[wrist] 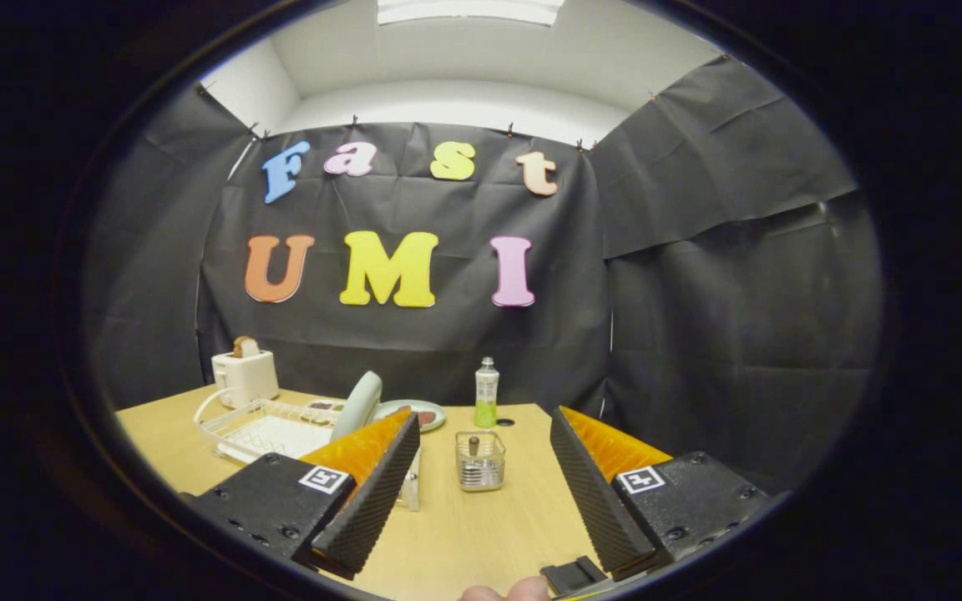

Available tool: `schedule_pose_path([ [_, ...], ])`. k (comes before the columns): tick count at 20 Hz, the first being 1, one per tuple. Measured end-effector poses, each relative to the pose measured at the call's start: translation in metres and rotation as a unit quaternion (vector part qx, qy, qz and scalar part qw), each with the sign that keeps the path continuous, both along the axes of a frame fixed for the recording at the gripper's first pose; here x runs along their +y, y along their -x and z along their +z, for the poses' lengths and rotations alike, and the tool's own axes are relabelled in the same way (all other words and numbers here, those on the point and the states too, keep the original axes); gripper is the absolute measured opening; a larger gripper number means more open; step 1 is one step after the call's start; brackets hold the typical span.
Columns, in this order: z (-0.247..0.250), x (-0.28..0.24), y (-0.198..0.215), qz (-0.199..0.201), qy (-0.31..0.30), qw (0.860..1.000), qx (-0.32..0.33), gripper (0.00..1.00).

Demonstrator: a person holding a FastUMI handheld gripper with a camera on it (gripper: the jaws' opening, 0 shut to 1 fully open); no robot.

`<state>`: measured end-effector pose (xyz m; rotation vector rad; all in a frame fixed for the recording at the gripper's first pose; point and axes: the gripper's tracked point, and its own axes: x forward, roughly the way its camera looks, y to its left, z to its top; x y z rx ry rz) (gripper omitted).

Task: Take the plate from the dish rack, then take the spoon from the basket and place it into the plate.

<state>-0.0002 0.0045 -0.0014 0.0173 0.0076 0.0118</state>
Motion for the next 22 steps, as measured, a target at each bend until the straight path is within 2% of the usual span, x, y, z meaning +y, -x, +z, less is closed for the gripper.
schedule_pose_path([
  [8, 0.000, 0.001, -0.001, 0.001, -0.009, 1.000, 0.008, 1.00],
  [12, 0.019, 0.003, -0.005, 0.006, -0.005, 1.000, 0.000, 1.00],
  [18, 0.060, 0.020, -0.026, 0.044, 0.002, 0.999, 0.013, 1.00],
  [22, 0.093, 0.047, -0.053, 0.088, 0.017, 0.995, 0.045, 1.00],
])
